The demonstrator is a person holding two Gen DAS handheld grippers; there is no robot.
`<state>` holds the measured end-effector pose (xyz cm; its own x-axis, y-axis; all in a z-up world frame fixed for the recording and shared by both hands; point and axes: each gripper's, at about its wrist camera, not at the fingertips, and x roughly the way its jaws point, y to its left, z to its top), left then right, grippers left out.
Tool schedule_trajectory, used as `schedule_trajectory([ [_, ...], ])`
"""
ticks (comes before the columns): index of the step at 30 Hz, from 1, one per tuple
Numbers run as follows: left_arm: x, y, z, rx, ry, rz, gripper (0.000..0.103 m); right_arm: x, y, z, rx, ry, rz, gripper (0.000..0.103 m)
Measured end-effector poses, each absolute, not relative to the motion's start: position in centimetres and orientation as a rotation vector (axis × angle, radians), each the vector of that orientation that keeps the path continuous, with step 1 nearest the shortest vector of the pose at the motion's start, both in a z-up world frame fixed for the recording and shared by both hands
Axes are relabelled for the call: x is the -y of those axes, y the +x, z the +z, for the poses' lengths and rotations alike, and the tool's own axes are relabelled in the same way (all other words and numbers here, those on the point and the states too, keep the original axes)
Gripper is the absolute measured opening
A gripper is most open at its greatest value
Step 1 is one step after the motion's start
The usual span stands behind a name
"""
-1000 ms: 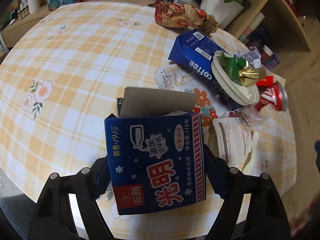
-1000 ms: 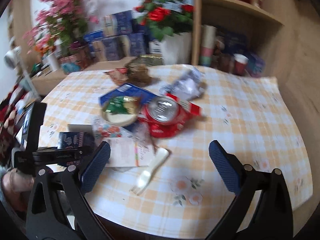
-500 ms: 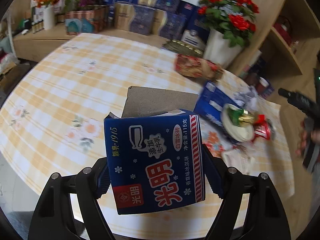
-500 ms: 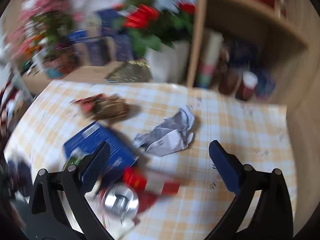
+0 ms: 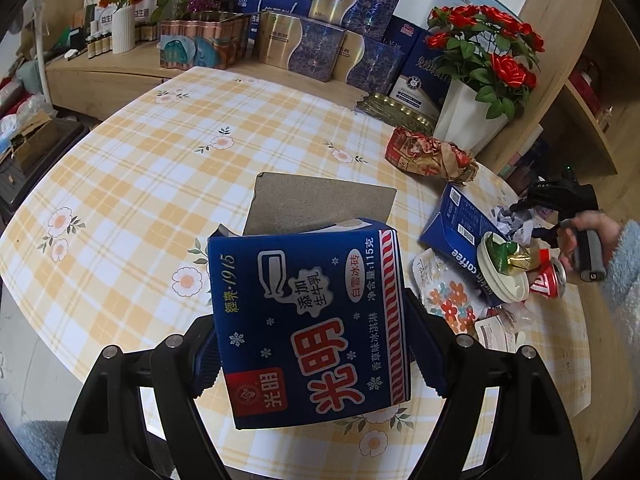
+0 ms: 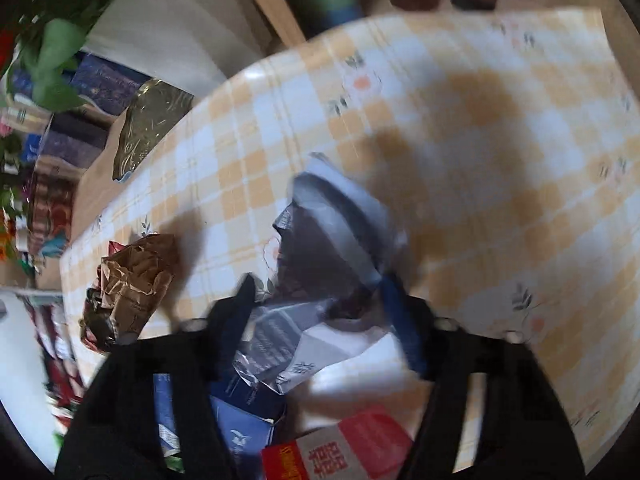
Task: Collect trash
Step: 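Grasp the crumpled white paper with the right tool while the left tool holds the box, then drop the paper into the brown bin with the right tool while the left tool drops the box in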
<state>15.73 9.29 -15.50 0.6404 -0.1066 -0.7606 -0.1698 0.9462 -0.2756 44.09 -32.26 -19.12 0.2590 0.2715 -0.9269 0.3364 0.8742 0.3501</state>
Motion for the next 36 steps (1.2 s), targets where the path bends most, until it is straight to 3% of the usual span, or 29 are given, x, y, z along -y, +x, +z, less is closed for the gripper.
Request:
schedule_trajectory([
  [2, -9.3, 15.6, -15.4, -0.875, -0.343, 0.026, 0.077, 32.7, 43.8, -18.5, -1.304, 0.578, -0.037, 0.046],
  [3, -9.2, 15.4, -15.3, -0.872, -0.347, 0.021, 0.077, 32.9, 43.4, -17.9, -1.286, 0.587, -0.026, 0.03],
  [4, -9.2, 15.3, -15.3, -0.869, -0.35, 0.017, 0.077, 33.0, 43.2, -17.4, -1.274, 0.597, -0.014, 0.028],
  [15, -7.5, 13.2, -13.5, -0.835, -0.363, -0.052, 0.077, 33.4, 36.0, -9.7, -1.056, 0.556, 0.152, 0.027],
  [22, -6.5, 9.9, -12.5, -0.822, -0.346, -0.103, 0.077, 32.0, 24.8, -6.2, -0.915, 0.524, 0.275, 0.027],
  [36, -5.2, 0.2, -14.1, -0.82, -0.245, -0.202, 0.077, 23.7, 3.7, -12.2, -0.914, 0.426, 0.436, 0.027],
])
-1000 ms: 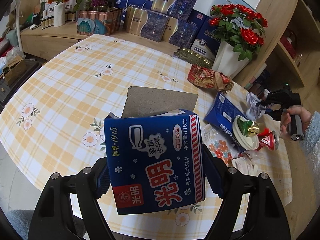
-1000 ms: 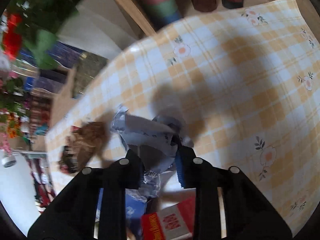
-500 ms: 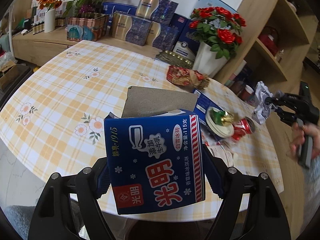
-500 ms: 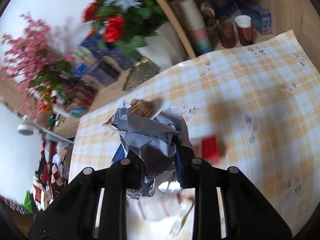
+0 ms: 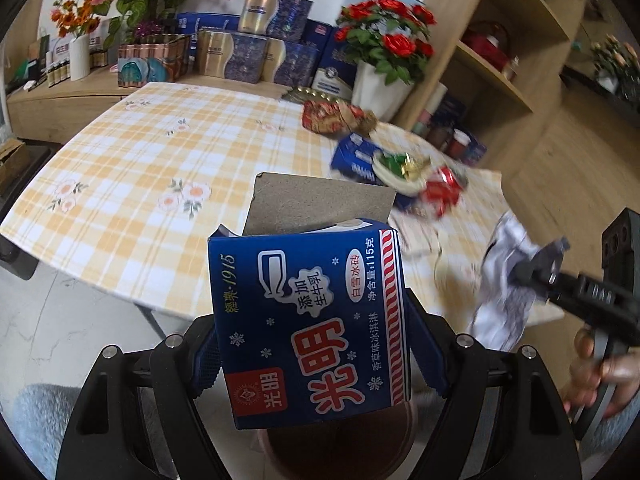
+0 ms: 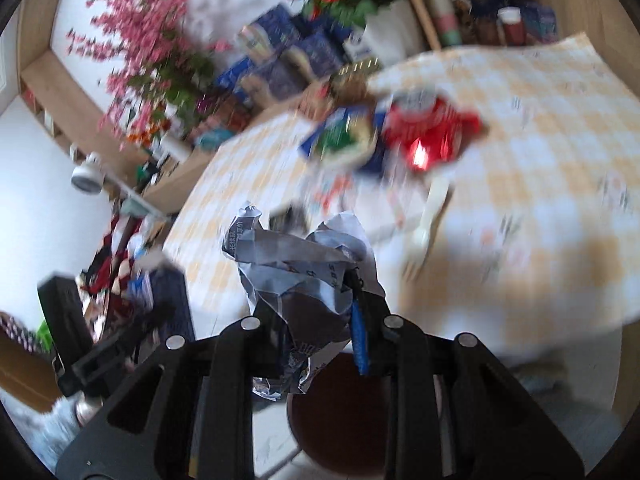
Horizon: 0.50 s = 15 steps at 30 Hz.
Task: Collect trash
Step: 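Drop the paper into the brown bin with the right tool while the left tool drops the box in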
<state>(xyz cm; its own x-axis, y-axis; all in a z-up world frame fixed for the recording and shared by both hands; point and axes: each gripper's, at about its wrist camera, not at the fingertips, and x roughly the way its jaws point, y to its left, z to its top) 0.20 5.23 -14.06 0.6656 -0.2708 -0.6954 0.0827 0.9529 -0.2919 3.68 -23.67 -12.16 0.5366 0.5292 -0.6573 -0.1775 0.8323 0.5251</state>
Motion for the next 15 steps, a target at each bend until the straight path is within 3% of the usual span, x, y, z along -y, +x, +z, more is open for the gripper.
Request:
schedule_trajectory([
  [6, -4.5, -2.9, -16.2, -0.84, -0.198, -0.236, 0.077, 20.2, -1.5, -18.1, -1.033, 0.371, 0.457, 0.027],
  [15, -4.8, -5.4, -16.8, -0.83, -0.213, -0.236, 0.077, 20.4, -1.6, -24.3, -1.09, 0.424, 0.392, 0.027],
])
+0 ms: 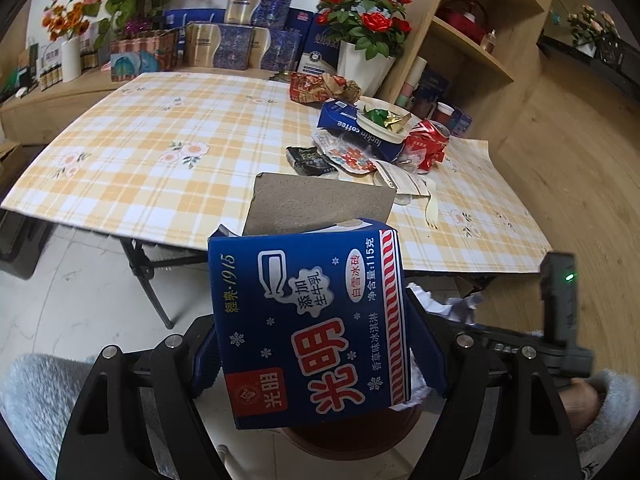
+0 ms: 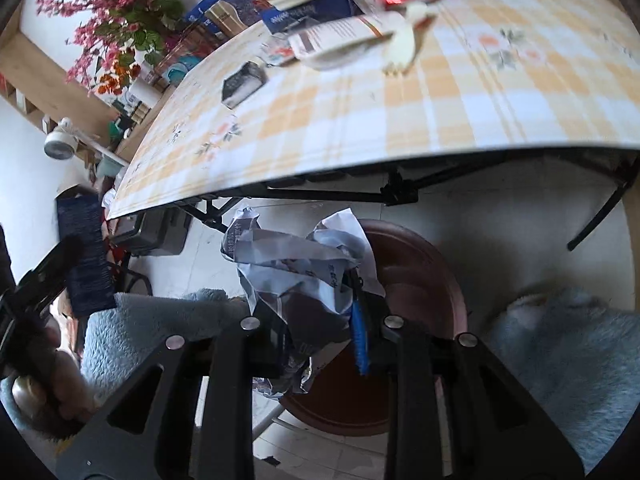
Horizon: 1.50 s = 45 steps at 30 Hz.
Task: Collect trash
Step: 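Drop the paper into the brown bin with the right tool while the left tool drops the box in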
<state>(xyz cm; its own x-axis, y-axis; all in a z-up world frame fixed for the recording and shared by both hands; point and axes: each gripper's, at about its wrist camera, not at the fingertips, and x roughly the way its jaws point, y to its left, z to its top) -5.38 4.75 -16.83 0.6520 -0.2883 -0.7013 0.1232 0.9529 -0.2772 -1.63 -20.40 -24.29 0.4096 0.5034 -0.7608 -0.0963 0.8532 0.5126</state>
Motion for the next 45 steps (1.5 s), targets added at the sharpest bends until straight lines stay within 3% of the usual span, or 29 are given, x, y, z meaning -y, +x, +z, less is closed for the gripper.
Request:
schedule_trajectory([
  [4, -5.6, -6.0, -16.8, -0.812, -0.264, -0.201, 0.077, 21.1, -1.1, -26.8, -1.143, 0.479, 0.37, 0.027],
  [14, -4.2, -5.5, -17.0, -0.826, -0.219, -0.227, 0.077, 22.7, -1.0, -26.8, -1.111, 0.559, 0.352, 0.032],
  [16, -4.0, -5.4, -17.3, -0.835, -0.211, -0.236, 0.077, 22.8, -1.0, -27.0, -1.112, 0.574, 0.358, 0.041],
  [18, -3.8, -5.3, -17.6, -0.845, -0.204, -0.236, 0.077, 22.9, -1.0, -26.9, -1.106, 0.579, 0.358, 0.062],
  [27, -1.3, -4.1, -20.4, -0.903, -0.088, -0.296, 0.077, 24.8, -2.3, -24.9, -0.97, 0.594, 0.259, 0.093],
  [36, 2.4, -2.7, -26.4, -0.995, 0.105, -0.398, 0.077, 27.6, -2.5, -25.9, -0.972, 0.687, 0.154, 0.097],
  [45, 2.0, -2.7, -26.7, -1.005, 0.067, -0.434, 0.079, 27.0, -2.1, -26.3, -0.996, 0.668, 0.145, 0.097],
])
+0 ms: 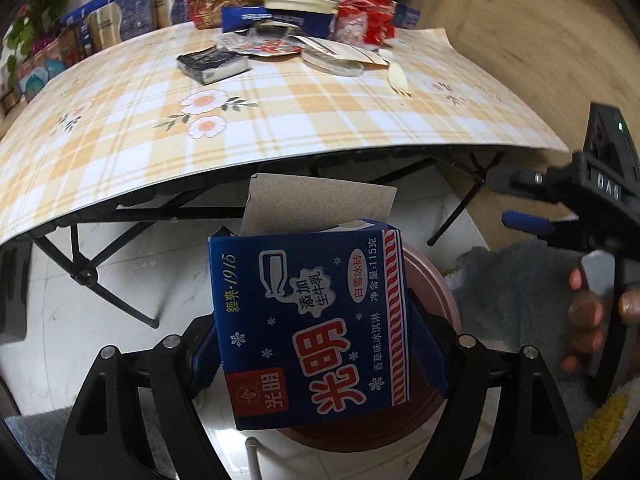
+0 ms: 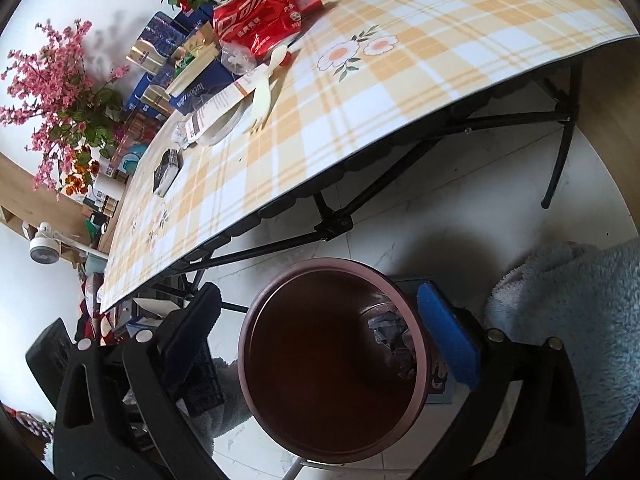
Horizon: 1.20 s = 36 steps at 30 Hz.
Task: Collect trash
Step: 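Drop the paper into the brown bin with the right tool while the left tool drops the box in, then raise both open tools from the bin back toward the table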
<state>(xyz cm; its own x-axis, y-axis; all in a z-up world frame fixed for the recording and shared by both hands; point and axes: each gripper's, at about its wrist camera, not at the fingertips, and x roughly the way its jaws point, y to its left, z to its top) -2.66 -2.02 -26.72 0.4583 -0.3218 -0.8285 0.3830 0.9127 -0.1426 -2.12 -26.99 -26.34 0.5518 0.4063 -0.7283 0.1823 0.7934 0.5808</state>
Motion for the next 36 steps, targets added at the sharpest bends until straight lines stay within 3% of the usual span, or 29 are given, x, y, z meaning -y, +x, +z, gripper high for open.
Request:
schedule_trajectory([
  [7, 1.2, -2.6, -25.8, -0.981, 0.018, -0.414, 0.089, 27.0, -2.3, -26.4, -1.007, 0.656, 0.136, 0.097],
  [28, -0.3, -2.8, -23.5, -0.839, -0.017, -0.316, 0.091, 25.8, -1.9, -26.1, -1.006, 0.618, 0.191, 0.097],
  [31, -0.6, -3.0, -22.9, -0.799, -0.004, -0.281, 0.097, 25.6, -2.1, -25.4, -0.973, 0.593, 0.193, 0.097],
  [36, -1.4, -3.2, -22.1, -0.738, -0.008, -0.244, 0.097, 25.5, -2.4, -24.0, -0.884, 0.559, 0.19, 0.097],
])
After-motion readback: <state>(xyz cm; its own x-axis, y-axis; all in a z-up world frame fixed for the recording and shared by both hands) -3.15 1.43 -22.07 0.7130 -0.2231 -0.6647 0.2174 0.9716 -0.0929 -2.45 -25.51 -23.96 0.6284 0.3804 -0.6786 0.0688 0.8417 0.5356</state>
